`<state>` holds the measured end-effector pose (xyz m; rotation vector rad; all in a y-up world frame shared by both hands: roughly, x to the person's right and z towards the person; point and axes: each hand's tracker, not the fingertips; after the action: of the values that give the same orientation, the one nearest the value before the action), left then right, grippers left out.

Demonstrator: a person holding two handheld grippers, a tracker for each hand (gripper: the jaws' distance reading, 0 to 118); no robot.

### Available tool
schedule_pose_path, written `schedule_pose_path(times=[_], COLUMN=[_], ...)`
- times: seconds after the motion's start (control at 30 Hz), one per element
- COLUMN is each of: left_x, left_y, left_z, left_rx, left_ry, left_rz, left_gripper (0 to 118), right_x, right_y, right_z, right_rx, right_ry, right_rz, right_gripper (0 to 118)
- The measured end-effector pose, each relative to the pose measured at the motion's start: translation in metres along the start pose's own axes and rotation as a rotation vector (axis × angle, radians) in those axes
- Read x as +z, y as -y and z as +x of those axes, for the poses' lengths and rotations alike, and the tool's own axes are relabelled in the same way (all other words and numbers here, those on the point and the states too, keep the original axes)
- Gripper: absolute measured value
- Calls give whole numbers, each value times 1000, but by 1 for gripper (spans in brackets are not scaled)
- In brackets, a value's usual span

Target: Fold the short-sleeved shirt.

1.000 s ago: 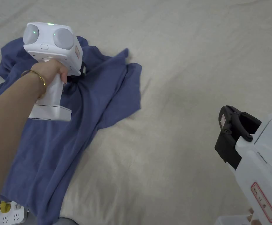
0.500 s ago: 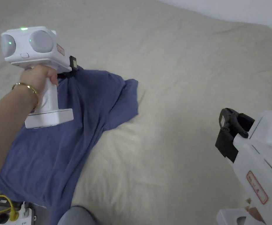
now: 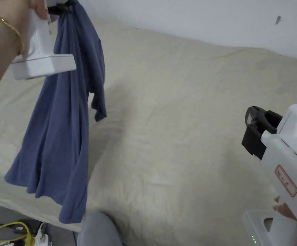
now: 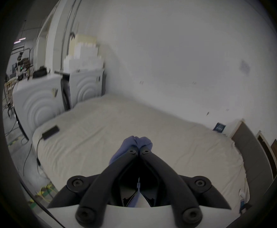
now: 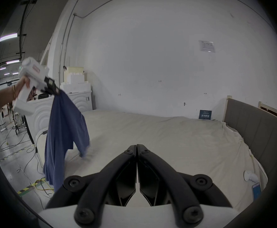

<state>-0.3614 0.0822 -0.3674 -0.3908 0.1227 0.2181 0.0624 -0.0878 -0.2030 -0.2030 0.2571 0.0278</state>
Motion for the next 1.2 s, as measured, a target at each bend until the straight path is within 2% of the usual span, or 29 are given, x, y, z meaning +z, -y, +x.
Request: schedule_pose_path(times=[0.13,0.33,0.63,0.77,0.83,0.9,0.93,0.97,1.03,1.17,1.2], left_x=[53,92,78,84,50,49,16,3,-16,-18,-36], left_y=[-46,-86,-81,-80,-61,-52,-16,2,37,48,106], left_z=[49,128,252,242,277,273,315,327,339,338,353], left_rx=[-68,-92,-121,-160,-156,-164,-169,-175,-220,-312,-316], left_ry=[74,205,416,474,503,532,541,545,550,534,524], left_rz=[132,218,172,119,68,11,-21,-47,-112,-256,-294], left_gripper=[0,0,0,0,0,0,0,0,0,0,0], right_x=[26,59,110,132,141,146,148,149,150,147,146], right_y=[-2,-7,-3,3,7,12,14,17,23,35,38], right_z=[10,33,79,96,103,107,109,111,115,122,124], right_rx=[-21,-45,-51,-75,-84,-85,-85,-86,-99,-120,-123], right_ry=[33,124,328,416,449,477,488,498,510,522,523], right_rz=[40,79,83,73,65,52,42,35,20,-9,-16], right_gripper=[0,0,0,0,0,0,0,0,0,0,0])
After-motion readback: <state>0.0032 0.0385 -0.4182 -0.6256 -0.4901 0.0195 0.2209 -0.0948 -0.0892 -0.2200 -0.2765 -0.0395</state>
